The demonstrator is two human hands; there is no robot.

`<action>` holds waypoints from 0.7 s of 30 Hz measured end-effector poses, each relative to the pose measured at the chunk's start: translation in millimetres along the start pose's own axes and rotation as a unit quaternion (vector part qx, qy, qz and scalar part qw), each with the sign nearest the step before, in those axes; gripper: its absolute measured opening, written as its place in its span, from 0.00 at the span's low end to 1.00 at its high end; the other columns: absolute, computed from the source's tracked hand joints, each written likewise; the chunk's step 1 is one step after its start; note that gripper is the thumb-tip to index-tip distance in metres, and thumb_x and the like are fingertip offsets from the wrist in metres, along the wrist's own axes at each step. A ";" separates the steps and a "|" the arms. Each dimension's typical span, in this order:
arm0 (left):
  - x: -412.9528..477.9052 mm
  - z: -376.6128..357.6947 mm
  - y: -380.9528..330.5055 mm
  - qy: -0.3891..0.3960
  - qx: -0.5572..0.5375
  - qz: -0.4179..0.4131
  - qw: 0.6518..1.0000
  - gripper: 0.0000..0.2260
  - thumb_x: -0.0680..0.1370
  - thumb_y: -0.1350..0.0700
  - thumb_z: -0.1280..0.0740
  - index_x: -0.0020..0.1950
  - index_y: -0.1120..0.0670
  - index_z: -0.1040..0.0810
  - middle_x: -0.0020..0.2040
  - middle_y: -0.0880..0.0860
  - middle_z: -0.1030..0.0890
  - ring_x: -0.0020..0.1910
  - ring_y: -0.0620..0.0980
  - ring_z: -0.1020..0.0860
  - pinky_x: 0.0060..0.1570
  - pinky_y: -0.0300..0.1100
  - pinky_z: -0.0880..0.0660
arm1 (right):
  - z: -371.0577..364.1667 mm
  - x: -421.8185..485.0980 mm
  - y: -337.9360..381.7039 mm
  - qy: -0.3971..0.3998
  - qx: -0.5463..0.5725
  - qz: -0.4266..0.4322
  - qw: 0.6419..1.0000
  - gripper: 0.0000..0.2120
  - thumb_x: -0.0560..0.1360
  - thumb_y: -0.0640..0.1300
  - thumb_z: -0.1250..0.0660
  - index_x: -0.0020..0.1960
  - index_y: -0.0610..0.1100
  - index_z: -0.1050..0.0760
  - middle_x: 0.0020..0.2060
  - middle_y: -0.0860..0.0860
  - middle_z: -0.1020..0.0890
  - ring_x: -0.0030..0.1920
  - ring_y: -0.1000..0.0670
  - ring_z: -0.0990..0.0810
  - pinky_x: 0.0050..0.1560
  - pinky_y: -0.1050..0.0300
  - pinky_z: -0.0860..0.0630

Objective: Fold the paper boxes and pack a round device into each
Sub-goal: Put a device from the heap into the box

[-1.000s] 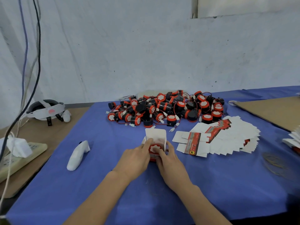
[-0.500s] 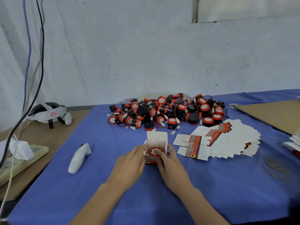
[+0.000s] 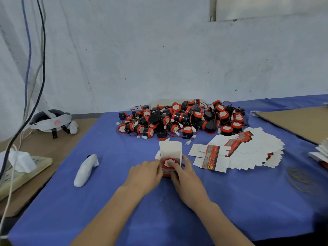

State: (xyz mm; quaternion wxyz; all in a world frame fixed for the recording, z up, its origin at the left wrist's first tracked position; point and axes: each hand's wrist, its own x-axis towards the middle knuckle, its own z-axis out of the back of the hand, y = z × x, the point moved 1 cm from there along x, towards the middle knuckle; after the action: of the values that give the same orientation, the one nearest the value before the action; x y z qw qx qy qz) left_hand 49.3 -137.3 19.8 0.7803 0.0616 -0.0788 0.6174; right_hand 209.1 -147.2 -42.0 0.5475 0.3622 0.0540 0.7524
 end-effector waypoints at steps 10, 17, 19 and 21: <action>-3.5 9.8 3.4 -0.115 -0.160 0.006 0.980 0.12 0.84 0.49 0.46 0.63 0.43 0.26 0.49 0.46 0.20 0.46 0.50 0.21 0.39 0.45 0.26 | -0.9 -1.2 -4.1 0.007 0.063 0.003 0.998 0.16 0.84 0.50 0.42 0.70 0.61 0.33 0.72 0.62 0.44 0.64 0.54 0.27 0.51 0.64 0.24; 0.1 -2.5 0.4 -0.103 -0.491 0.117 0.857 0.09 0.85 0.54 0.43 0.58 0.49 0.23 0.52 0.47 0.18 0.51 0.48 0.20 0.51 0.48 0.21 | 9.3 -1.6 7.4 0.010 0.220 -0.061 0.973 0.09 0.83 0.58 0.45 0.62 0.71 0.38 0.67 0.66 0.33 0.56 0.62 0.23 0.51 0.62 0.23; 3.1 -3.8 -1.9 -0.082 -0.517 0.117 0.844 0.07 0.84 0.53 0.40 0.54 0.49 0.23 0.50 0.47 0.18 0.51 0.48 0.20 0.51 0.47 0.21 | 14.1 -2.1 7.5 -0.038 0.314 -0.142 0.938 0.08 0.84 0.58 0.47 0.59 0.71 0.39 0.57 0.63 0.23 0.54 0.61 0.22 0.48 0.61 0.23; 6.2 -5.3 -2.8 -0.063 -0.529 0.117 0.838 0.04 0.84 0.53 0.38 0.53 0.50 0.24 0.51 0.48 0.19 0.52 0.49 0.20 0.53 0.49 0.21 | 16.5 -1.1 4.8 -0.070 0.335 -0.183 0.922 0.07 0.85 0.55 0.49 0.59 0.68 0.37 0.53 0.62 0.21 0.53 0.60 0.21 0.45 0.63 0.25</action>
State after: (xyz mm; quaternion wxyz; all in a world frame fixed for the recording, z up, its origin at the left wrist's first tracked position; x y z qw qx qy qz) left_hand 53.6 -131.0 15.8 0.6096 -0.3319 -0.4487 0.5629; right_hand 215.5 -155.3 -28.2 0.5245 0.5601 0.3295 0.5502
